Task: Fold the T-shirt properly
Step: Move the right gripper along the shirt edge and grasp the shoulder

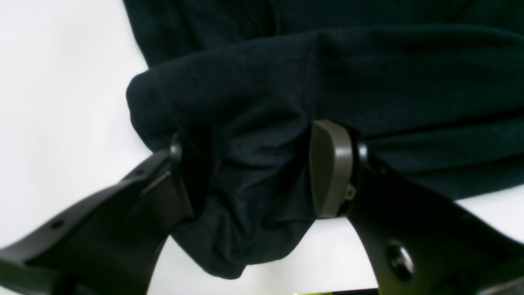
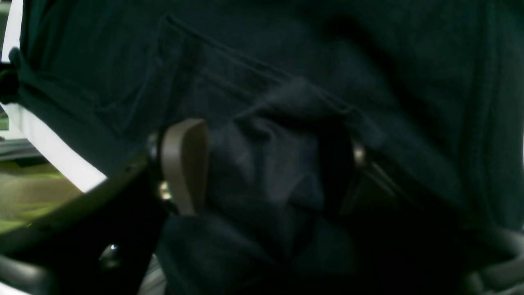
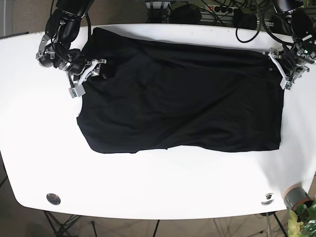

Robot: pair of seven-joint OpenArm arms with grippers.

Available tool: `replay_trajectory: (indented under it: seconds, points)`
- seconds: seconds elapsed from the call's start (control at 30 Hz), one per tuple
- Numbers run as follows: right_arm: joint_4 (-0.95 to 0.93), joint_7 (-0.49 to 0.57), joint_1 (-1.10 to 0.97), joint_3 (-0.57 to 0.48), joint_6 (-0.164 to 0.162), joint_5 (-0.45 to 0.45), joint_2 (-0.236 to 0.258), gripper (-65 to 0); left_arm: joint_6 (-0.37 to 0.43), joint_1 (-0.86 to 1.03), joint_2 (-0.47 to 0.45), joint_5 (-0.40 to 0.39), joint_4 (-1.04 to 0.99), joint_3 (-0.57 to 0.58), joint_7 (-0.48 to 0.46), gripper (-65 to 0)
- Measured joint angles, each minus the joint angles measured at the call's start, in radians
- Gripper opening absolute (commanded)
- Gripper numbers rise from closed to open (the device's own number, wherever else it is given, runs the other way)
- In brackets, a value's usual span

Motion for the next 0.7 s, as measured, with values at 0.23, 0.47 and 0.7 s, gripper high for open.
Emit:
replay_trajectory:
  seconds: [0.23,0.47,0.7]
  points:
    - [-0.004,0.024,-0.006,-0.022,-0.004,-0.011,-0.003,-61.5,0.000,0.000,0.000,0.001,-0.002,0.000,0.000,-31.2]
    - [0.079,0.021,-0.010,0.002,-0.003,-0.008,0.000,-61.5,0.000,0.000,0.000,0.001,-0.002,0.000,0.000,-31.2]
    - [0.148,0.023,-0.012,0.029,-0.004,-0.008,0.011,-61.8,0.000,0.000,0.000,0.001,-0.003,0.000,0.000,-31.2]
